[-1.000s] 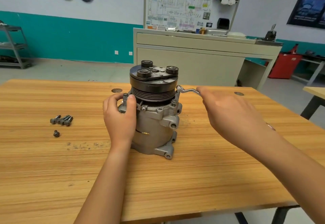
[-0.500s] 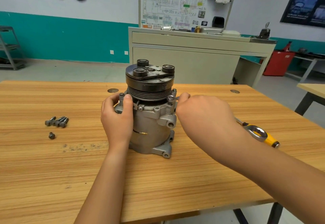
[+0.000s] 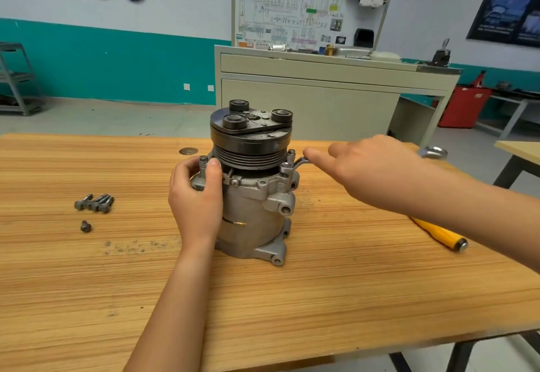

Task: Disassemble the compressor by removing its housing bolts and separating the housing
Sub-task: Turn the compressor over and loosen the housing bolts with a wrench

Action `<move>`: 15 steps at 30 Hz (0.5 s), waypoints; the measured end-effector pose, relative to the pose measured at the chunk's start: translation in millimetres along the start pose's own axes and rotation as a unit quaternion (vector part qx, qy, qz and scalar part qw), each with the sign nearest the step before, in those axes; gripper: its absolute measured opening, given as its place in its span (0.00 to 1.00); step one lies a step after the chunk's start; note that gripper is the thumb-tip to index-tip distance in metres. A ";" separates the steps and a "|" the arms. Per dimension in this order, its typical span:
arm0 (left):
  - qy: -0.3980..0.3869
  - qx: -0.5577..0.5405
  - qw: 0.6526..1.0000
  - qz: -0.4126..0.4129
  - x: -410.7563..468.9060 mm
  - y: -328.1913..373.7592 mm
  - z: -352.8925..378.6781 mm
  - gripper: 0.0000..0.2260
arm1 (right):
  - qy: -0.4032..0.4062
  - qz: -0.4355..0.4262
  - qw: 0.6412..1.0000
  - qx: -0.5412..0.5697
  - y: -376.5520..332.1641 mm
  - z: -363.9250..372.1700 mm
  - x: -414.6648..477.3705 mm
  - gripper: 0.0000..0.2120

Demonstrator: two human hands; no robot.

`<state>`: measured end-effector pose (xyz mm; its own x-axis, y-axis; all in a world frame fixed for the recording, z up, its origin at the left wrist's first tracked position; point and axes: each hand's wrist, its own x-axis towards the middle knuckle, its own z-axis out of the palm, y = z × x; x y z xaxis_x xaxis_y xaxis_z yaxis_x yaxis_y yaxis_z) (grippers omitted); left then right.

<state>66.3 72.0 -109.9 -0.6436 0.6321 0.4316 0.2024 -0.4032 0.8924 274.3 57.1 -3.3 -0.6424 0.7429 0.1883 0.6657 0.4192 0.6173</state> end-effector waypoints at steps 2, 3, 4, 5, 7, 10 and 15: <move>0.000 0.003 1.000 0.004 0.2 -1.0 0.2 0.06 | 0.067 -0.026 0.997 0.023 9.9 16.0 4.0 0.27; 0.001 0.003 1.000 0.008 0.5 -1.1 0.6 0.06 | 0.123 -0.042 0.990 0.047 14.1 25.7 8.7 0.23; 0.002 0.004 1.000 0.012 0.9 -1.2 0.8 0.06 | 0.197 -0.052 0.977 0.066 16.0 35.3 15.7 0.18; 0.003 0.004 1.000 0.015 1.2 -1.3 1.3 0.05 | 0.267 -0.052 0.959 0.078 14.2 42.6 24.6 0.13; 0.004 0.003 1.000 0.016 1.5 -1.7 1.5 0.05 | 0.345 -0.027 0.932 0.106 3.6 51.5 44.3 0.09; 0.004 -0.001 1.000 0.014 0.9 -1.5 0.7 0.05 | 0.363 0.018 0.916 0.167 -11.2 61.5 55.3 0.11; 0.001 -0.005 1.000 0.014 0.7 -1.8 1.4 0.06 | 0.399 0.172 0.838 0.329 -15.4 39.6 15.1 0.17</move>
<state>66.5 74.1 -111.0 -0.6397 0.6188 0.4560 0.2131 -0.4272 0.8787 269.4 82.5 -40.3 -0.2444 0.4033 0.8818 0.7601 0.6444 -0.0840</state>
